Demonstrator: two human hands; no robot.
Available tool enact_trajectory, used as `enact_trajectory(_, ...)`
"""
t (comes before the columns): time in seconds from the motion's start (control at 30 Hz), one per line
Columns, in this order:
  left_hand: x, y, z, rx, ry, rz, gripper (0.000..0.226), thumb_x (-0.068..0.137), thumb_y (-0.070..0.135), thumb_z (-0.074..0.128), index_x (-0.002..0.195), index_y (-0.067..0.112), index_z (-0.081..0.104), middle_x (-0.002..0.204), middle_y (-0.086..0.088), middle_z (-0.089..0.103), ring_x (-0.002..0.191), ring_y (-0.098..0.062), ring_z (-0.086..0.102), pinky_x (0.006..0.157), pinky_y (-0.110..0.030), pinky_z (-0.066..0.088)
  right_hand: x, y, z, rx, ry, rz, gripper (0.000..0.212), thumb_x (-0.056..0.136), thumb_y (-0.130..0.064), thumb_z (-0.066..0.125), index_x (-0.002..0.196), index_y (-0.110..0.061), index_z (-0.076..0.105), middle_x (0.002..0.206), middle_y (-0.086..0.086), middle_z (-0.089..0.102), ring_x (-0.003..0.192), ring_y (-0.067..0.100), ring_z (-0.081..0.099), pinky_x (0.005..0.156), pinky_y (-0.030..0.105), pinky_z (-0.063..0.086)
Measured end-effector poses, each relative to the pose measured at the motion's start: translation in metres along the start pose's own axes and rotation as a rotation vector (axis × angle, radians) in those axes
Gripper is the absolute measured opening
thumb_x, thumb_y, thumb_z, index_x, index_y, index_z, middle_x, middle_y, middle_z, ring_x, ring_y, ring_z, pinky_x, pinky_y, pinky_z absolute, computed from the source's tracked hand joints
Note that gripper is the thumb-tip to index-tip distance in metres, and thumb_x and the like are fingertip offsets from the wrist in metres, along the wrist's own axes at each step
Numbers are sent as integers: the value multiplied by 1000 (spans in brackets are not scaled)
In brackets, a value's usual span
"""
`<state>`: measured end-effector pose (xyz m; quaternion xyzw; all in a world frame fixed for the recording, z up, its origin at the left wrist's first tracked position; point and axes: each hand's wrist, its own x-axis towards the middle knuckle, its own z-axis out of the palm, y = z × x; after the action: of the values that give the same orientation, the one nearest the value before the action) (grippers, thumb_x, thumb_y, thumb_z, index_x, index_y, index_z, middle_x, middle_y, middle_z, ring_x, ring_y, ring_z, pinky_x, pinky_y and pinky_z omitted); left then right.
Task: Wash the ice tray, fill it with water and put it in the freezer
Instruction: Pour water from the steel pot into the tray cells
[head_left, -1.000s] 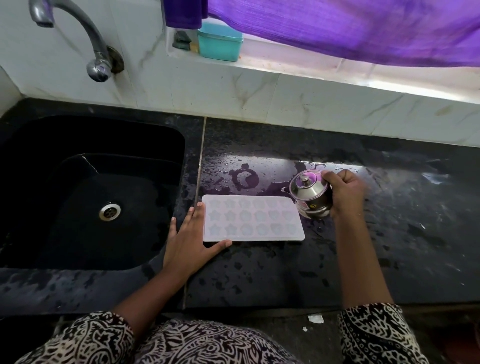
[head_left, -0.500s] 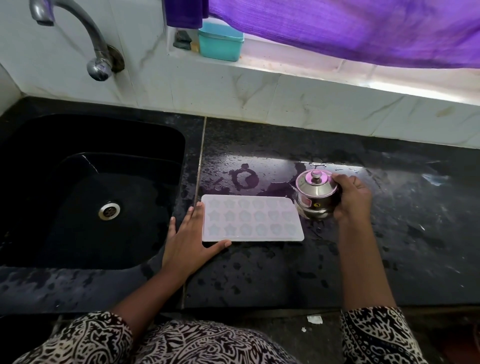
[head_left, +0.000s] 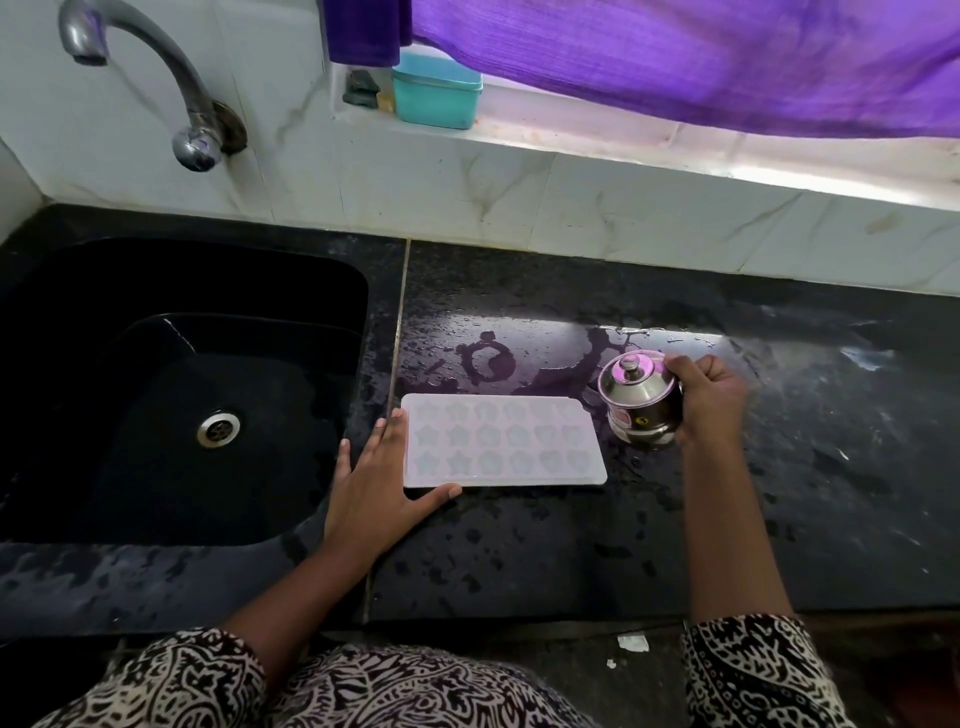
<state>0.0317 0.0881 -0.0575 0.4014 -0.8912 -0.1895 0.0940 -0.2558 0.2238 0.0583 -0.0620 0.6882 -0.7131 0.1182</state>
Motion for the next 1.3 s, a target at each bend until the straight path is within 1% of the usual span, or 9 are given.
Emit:
enact_trajectory(0.2,-1,0,1,-14,11,1,118,67,93,22,156,18,3,163,4,11,149,-10,7,119,-45,0,-1,-3,1,-28,10,-14,37,78,-1,65,57,-16,40,43,-10,48,37,-1,44,41,14,40)
enact_trajectory(0.33,0,-1,1,-23,6,-3,118,67,93,24,155,18,2,163,4,10,149,-10,6,119,-45,0,1,-4,2,-42,2,-52,37,77,-2,67,56,-15,40,39,-12,46,36,0,40,40,14,36)
enact_trajectory(0.5,0,-1,2,-15,0,-4,115,69,91,28,155,19,0,163,5,9,149,-9,6,119,-45,-1,1,-6,4,-74,6,-75,37,77,-2,68,55,-16,41,42,-11,49,40,2,42,42,15,39)
enact_trajectory(0.6,0,-1,1,-3,-5,-6,116,69,91,26,155,19,-2,163,6,7,149,-9,4,119,-44,-2,2,-7,3,-68,7,-75,38,77,-2,68,55,-17,41,49,-6,53,43,3,45,44,15,41)
enact_trajectory(0.73,0,-1,2,0,-8,-6,118,67,94,20,155,19,-2,163,6,7,149,-9,4,119,-44,-1,2,-8,2,-61,4,-75,38,76,-2,68,53,-18,41,47,-7,53,43,4,46,45,16,41)
enact_trajectory(0.93,1,-1,2,5,-12,-1,117,67,94,22,155,19,-2,163,5,7,149,-9,4,119,-44,-1,1,-10,0,-64,10,-65,37,76,-2,68,55,-18,42,52,-2,54,47,8,46,47,17,42)
enact_trajectory(1.1,1,-1,2,11,-19,-5,118,66,94,17,155,20,-3,163,6,6,149,-8,3,119,-44,-2,-1,-13,-1,-97,17,-57,35,78,-4,68,57,-17,43,58,1,53,47,5,47,45,17,43)
enact_trajectory(1.17,0,-2,2,9,-21,-6,117,66,94,18,155,20,-3,163,6,6,149,-8,3,119,-44,-2,-1,-14,-1,-93,20,-57,35,78,-4,68,57,-16,43,56,-1,53,43,2,47,44,16,42)
enact_trajectory(1.3,0,-1,1,4,-19,-4,119,65,94,17,155,19,-2,163,6,7,149,-9,3,119,-44,-2,-1,-17,-1,-71,14,-66,36,78,-1,67,56,-15,41,39,-12,49,36,-1,43,40,12,38)
